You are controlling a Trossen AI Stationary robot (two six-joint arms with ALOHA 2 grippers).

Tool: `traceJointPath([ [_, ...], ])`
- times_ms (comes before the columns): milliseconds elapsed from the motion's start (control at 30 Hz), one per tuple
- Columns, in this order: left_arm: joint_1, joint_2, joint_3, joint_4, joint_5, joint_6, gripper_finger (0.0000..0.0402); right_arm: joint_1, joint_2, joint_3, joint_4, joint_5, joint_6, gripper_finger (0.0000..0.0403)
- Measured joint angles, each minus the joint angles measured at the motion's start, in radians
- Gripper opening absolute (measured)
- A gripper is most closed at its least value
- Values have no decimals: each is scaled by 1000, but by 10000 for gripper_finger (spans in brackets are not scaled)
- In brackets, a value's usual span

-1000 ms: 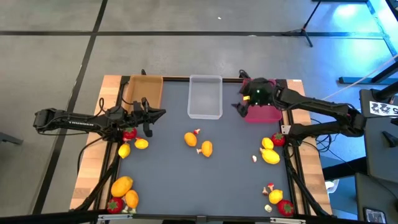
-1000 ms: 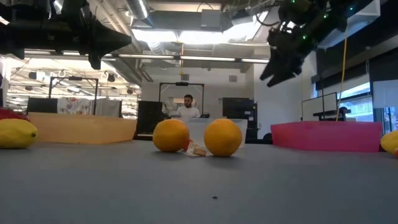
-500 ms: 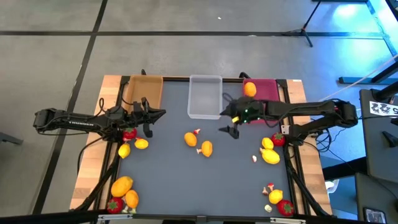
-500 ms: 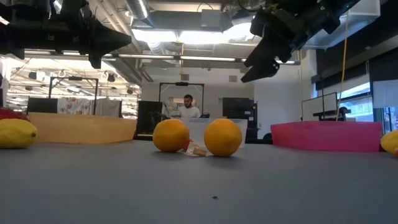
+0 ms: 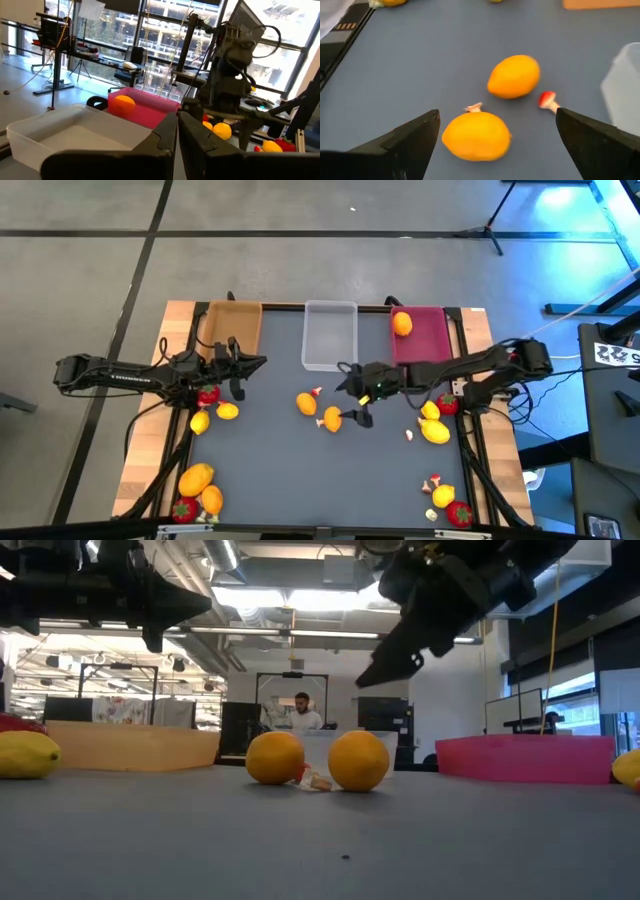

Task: Sort produce into baskets
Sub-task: Put the lemon into the pink bin

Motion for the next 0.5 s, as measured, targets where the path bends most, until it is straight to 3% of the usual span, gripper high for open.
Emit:
traceJointPath([
  [500,0,0,0,-4,0,-14,15,7,198,1,116,-62,2,392],
])
